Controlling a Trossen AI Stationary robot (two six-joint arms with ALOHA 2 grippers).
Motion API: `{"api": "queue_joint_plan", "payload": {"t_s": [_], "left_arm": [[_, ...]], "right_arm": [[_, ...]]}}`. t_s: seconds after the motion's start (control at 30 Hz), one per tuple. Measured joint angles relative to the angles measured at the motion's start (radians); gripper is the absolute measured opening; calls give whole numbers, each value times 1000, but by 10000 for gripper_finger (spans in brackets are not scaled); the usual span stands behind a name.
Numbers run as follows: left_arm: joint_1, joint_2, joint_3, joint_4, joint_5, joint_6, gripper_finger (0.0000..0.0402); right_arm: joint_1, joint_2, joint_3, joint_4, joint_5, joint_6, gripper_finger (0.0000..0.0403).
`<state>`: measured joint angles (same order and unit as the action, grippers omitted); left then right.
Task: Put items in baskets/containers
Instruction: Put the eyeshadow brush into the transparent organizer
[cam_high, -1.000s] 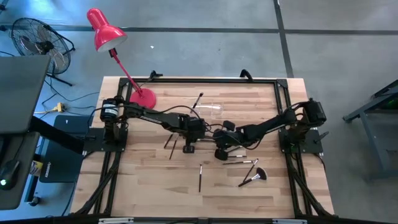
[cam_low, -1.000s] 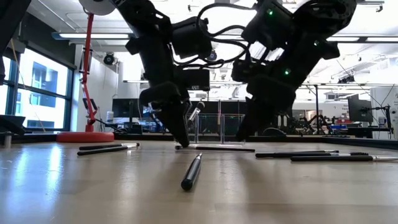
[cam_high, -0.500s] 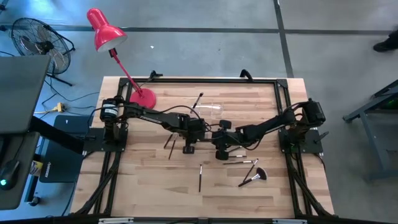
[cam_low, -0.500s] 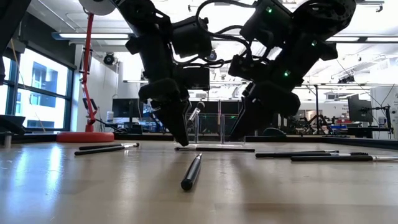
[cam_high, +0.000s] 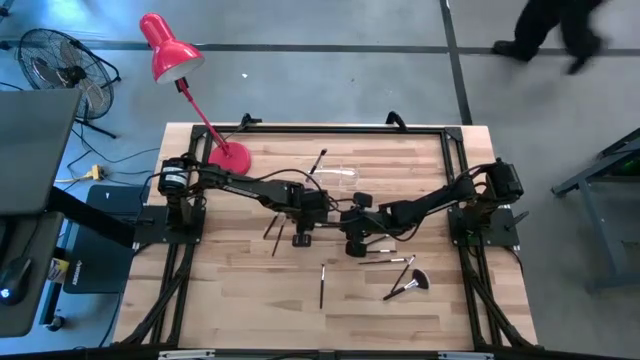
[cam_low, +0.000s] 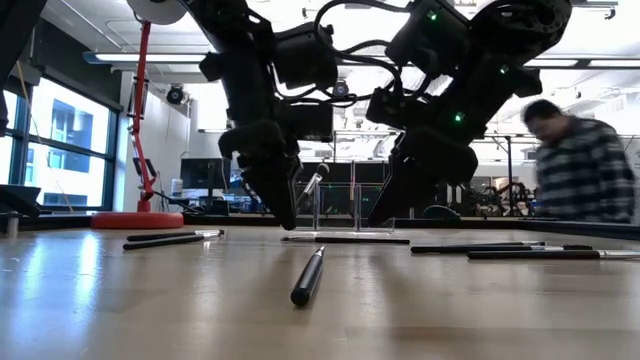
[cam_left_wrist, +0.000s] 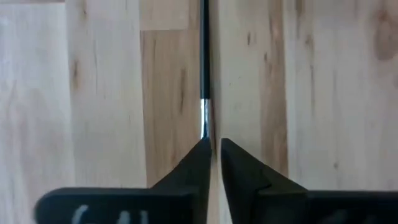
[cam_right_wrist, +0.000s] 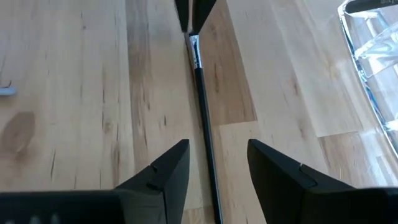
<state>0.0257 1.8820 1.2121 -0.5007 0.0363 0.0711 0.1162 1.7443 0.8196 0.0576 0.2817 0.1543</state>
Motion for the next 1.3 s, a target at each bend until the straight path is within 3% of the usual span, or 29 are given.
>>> {"api": "queue_joint_plan", "payload": {"t_s": [0.23,0.4,0.93,1.07,1.3], "left_arm": [[0,0,-1,-13,-20,-7,105],[0,1,-8,-24,-21,-7,130],[0,0,-79,112,-4,-23,135],[0,0,-79,113,-6,-1,108],[0,2,-79,116,8,6,9]], "right_arm": [[0,0,0,1,0,2,156],[0,0,0,8,0,2,155],[0,-1,0,8,0,28,156],[0,-1,0,8,0,28,156],[0,-1,0,8,0,29,156]]}}
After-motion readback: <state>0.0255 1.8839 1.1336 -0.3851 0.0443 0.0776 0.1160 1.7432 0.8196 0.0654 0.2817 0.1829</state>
